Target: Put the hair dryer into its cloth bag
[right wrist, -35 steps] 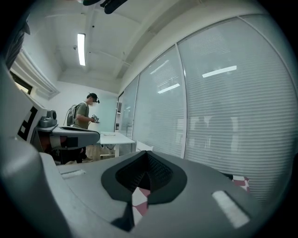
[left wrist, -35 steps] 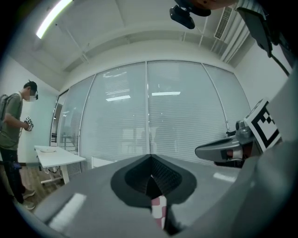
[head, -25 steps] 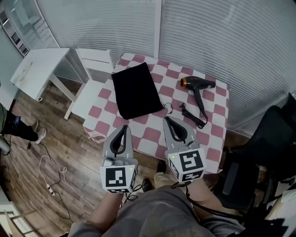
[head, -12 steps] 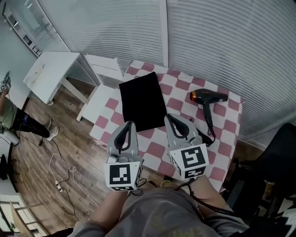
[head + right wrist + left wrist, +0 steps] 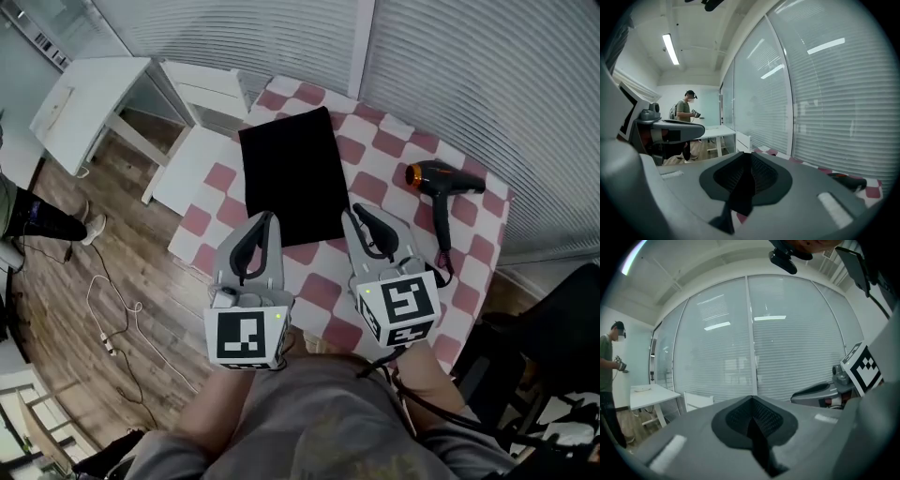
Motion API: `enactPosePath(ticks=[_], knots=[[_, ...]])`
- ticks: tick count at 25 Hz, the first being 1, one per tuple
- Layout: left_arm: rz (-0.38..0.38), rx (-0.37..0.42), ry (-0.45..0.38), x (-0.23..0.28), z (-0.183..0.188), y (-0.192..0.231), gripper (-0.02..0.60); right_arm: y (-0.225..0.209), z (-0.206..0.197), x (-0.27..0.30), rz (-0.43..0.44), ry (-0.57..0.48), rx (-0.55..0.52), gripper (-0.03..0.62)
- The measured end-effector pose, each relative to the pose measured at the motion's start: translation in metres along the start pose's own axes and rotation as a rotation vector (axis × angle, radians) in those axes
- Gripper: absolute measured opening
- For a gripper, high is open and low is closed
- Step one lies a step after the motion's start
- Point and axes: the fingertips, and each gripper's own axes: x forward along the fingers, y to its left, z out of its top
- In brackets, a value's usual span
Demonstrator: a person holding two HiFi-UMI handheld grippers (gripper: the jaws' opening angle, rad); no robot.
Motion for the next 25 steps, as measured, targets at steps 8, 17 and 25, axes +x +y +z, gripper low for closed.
enactPosePath(ticks=[8, 17, 25], knots=[[-0.06, -0.065, 0.118, 0.04, -0.068, 0.014, 0.0, 0.003, -0.084, 0.045, 0.0, 0.222, 0.022, 0.081], [-0.093, -0.072, 0.243, 0.055, -0.137, 0.023, 0.0, 0.02, -0.168, 0.082, 0.032, 0.456, 0.0, 0.104], [-0.089, -0.101, 0.275, 0.059, -0.154, 0.028, 0.0, 0.023, -0.183, 0.085, 0.04, 0.528, -0.065, 0.074]])
